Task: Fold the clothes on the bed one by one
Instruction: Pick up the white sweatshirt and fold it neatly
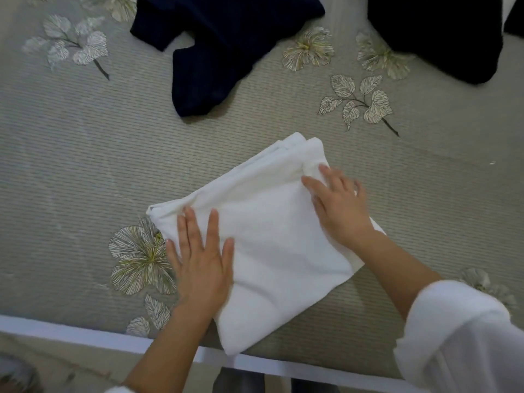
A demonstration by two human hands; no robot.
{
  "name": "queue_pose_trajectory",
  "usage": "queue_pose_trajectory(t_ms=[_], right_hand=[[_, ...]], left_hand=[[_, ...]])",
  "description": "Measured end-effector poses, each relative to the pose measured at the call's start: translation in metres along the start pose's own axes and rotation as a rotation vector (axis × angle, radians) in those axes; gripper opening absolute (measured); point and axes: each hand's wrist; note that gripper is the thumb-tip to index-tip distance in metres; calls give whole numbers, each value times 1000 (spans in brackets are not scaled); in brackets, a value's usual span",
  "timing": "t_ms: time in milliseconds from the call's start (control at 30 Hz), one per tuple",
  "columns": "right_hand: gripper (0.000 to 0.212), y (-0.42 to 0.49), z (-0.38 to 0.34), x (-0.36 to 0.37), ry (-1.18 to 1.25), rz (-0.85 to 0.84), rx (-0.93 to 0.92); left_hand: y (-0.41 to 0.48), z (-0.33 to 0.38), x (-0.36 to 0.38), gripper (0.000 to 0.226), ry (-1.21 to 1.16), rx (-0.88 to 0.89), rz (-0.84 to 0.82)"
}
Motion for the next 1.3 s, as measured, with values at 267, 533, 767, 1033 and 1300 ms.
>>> queue_pose_trajectory(t_ms=[267, 533, 767, 1033, 1300], right_hand=[[80, 15, 13, -14, 620, -171, 594], [24, -16, 14, -62, 831, -314, 601], [13, -110, 64, -102, 994, -205, 662], [15, -226, 195, -129, 1314, 37, 952], [8, -330, 358, -127, 1530, 277, 1231]], left_hand=[[-11, -1, -20, 102, -558, -550, 278], [-13, 5, -61, 34, -1117, -897, -42], [-12, 72, -101, 15, -955, -521, -80], [-16, 227, -86, 25, -812, -125, -284], [-58, 442, -13, 33, -652, 202, -493]])
Point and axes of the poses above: each hand's wrist, its own y-axis towards the middle knuckle, its own x-axis out of the palm, z = x × y, and after that the axes turned 8 degrees about x, right-handed
